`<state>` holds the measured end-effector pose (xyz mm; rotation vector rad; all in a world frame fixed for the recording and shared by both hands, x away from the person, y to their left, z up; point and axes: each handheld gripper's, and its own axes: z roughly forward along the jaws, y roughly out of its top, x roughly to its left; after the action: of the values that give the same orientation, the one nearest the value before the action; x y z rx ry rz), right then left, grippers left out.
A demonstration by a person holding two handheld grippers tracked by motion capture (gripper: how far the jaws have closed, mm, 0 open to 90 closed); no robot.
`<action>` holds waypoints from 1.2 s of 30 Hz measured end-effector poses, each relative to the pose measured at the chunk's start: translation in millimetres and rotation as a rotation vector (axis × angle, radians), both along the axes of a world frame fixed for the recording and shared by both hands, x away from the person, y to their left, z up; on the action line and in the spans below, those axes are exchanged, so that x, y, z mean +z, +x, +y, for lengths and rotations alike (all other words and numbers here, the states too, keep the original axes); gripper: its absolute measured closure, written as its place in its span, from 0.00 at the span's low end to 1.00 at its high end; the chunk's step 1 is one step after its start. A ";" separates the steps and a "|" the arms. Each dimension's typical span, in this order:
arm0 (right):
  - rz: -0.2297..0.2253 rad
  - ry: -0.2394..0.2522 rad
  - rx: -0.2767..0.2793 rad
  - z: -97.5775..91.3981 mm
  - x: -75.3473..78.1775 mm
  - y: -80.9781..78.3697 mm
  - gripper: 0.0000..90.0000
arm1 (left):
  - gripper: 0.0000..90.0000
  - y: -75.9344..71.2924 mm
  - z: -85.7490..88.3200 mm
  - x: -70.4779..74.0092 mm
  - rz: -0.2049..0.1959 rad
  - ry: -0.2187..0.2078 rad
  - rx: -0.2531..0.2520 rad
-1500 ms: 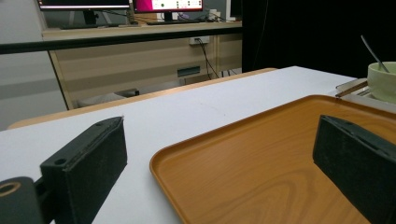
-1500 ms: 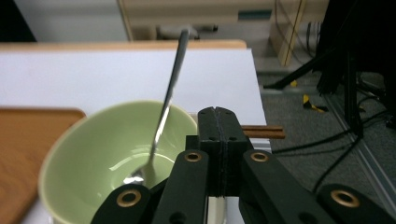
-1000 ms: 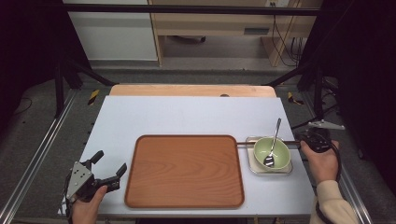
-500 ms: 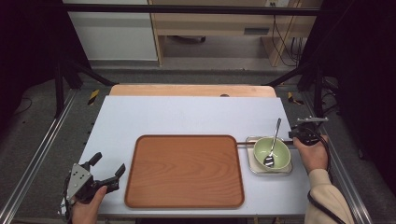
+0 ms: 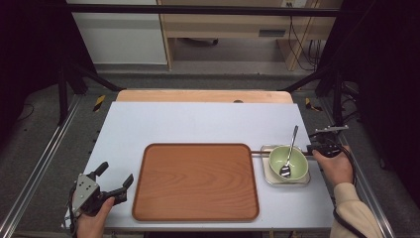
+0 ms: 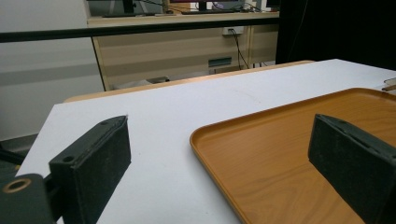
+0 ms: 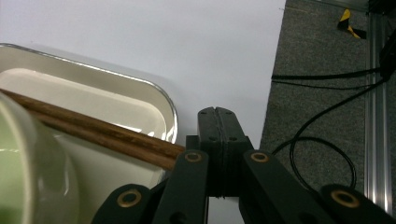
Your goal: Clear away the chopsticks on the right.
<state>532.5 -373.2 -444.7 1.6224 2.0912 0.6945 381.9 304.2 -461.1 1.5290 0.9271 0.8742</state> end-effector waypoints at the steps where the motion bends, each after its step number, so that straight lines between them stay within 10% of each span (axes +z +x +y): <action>1: 0.010 -0.001 0.013 0.8 2.6 -3.7 1.00 | 0.06 0.3 -0.1 -0.2 0.001 0.000 -0.003; 36: 0.055 0.067 0.075 -2.0 6.1 -16.2 1.00 | 0.07 5.3 -5.1 -5.4 0.017 0.034 -0.053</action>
<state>516.3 -375.2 -438.6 1.6229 2.1995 0.7598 387.3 299.1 -466.5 1.5856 0.8841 0.8434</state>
